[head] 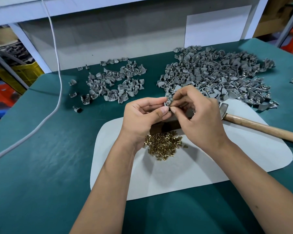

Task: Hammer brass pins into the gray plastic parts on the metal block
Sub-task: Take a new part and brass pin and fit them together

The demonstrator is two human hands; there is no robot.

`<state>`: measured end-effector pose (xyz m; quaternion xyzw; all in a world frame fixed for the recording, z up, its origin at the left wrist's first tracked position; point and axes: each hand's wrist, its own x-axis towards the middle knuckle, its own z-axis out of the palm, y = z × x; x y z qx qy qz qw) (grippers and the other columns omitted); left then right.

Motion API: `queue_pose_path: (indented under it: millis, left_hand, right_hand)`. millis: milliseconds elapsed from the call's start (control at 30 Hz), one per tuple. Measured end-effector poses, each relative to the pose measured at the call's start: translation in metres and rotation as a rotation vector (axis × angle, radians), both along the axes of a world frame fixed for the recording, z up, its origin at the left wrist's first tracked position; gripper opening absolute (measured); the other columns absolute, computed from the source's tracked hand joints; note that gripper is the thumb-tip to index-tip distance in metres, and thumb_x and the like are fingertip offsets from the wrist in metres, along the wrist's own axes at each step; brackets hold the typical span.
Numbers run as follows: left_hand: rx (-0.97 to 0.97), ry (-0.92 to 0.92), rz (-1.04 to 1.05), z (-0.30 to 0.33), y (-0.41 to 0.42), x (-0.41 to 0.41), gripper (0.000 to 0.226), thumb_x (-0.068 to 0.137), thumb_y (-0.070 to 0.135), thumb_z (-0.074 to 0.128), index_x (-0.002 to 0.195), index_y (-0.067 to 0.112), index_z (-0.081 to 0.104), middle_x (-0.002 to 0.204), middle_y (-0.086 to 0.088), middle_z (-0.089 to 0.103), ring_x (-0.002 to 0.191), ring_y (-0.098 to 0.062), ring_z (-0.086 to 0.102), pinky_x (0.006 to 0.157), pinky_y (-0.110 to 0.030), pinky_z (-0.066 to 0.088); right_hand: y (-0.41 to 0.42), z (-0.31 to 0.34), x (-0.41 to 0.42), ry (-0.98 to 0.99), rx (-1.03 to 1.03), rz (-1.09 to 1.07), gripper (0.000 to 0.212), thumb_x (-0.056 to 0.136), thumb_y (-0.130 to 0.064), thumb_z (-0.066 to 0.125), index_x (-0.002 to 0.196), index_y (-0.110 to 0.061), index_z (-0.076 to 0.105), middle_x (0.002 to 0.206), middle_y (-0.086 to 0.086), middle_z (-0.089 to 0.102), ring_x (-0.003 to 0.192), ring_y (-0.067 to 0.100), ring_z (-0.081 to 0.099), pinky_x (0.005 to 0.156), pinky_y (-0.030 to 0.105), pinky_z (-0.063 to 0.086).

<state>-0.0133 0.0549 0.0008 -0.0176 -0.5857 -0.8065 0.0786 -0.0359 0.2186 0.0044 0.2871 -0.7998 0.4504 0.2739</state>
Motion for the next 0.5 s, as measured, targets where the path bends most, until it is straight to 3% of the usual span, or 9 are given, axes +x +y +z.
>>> queue_pose_path:
  millis: [167,300,400,500]
  left_hand:
    - [0.049,-0.03,-0.054,0.0022,-0.0045,0.0006,0.034,0.073,0.0,0.075,0.107,-0.002,0.073,0.092,-0.019,0.077,0.08,-0.025,0.077,0.076,-0.025,0.062]
    - [0.069,-0.05,-0.083,0.004,-0.006,0.0011,0.032,0.075,0.002,0.074,0.106,-0.001,0.074,0.09,-0.019,0.077,0.079,-0.023,0.076,0.075,-0.022,0.061]
    - [0.06,-0.045,-0.077,0.0047,-0.0043,0.0015,0.024,0.083,0.002,0.071,0.107,-0.004,0.073,0.091,-0.019,0.075,0.078,-0.024,0.075,0.075,-0.022,0.06]
    - [-0.049,0.008,0.011,0.0038,-0.0008,0.0016,0.018,0.091,-0.002,0.069,0.108,-0.001,0.074,0.1,-0.023,0.074,0.089,-0.028,0.073,0.08,-0.028,0.061]
  right_hand:
    - [0.0051,-0.0011,-0.0038,0.057,0.02,-0.013,0.018,0.084,-0.001,0.079,0.099,-0.01,0.073,0.09,-0.004,0.075,0.086,0.0,0.069,0.084,0.008,0.049]
    - [0.0075,-0.0015,-0.0073,0.156,0.089,-0.024,0.008,0.088,-0.005,0.078,0.095,-0.007,0.078,0.092,0.001,0.074,0.084,0.008,0.064,0.085,0.013,0.047]
    - [0.0073,-0.002,-0.0084,0.161,0.095,-0.004,0.006,0.09,-0.002,0.074,0.095,-0.005,0.076,0.092,0.003,0.07,0.085,0.009,0.061,0.084,0.017,0.048]
    - [0.0075,-0.0021,-0.0085,0.136,0.092,-0.03,0.004,0.092,-0.001,0.069,0.095,-0.003,0.072,0.09,0.003,0.067,0.084,0.008,0.057,0.082,0.012,0.042]
